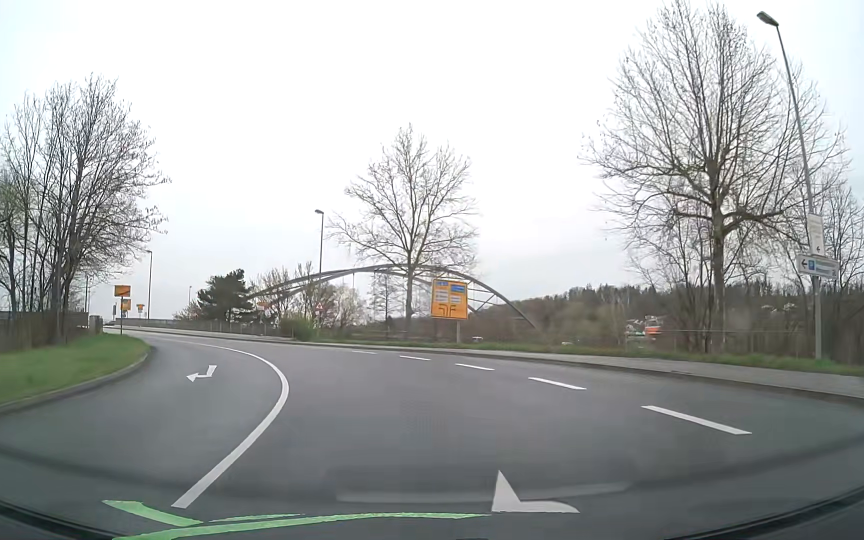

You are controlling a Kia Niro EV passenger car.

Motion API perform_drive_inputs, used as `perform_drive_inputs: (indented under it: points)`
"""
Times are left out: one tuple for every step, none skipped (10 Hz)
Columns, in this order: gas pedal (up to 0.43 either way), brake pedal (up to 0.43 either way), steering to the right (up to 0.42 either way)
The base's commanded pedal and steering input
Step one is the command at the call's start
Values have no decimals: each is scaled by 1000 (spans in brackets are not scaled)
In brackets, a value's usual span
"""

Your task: Follow the waypoints while adhering to traffic rules and regulations

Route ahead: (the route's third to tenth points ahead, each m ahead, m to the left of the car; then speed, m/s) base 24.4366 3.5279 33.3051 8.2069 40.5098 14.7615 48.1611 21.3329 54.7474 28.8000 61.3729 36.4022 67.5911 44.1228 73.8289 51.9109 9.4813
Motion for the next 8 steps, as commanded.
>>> perform_drive_inputs:
  points:
    - [177, 0, -57]
    - [177, 0, -58]
    - [169, 0, -59]
    - [169, 0, -60]
    - [157, 0, -62]
    - [138, 0, -65]
    - [138, 0, -66]
    - [130, 0, -68]
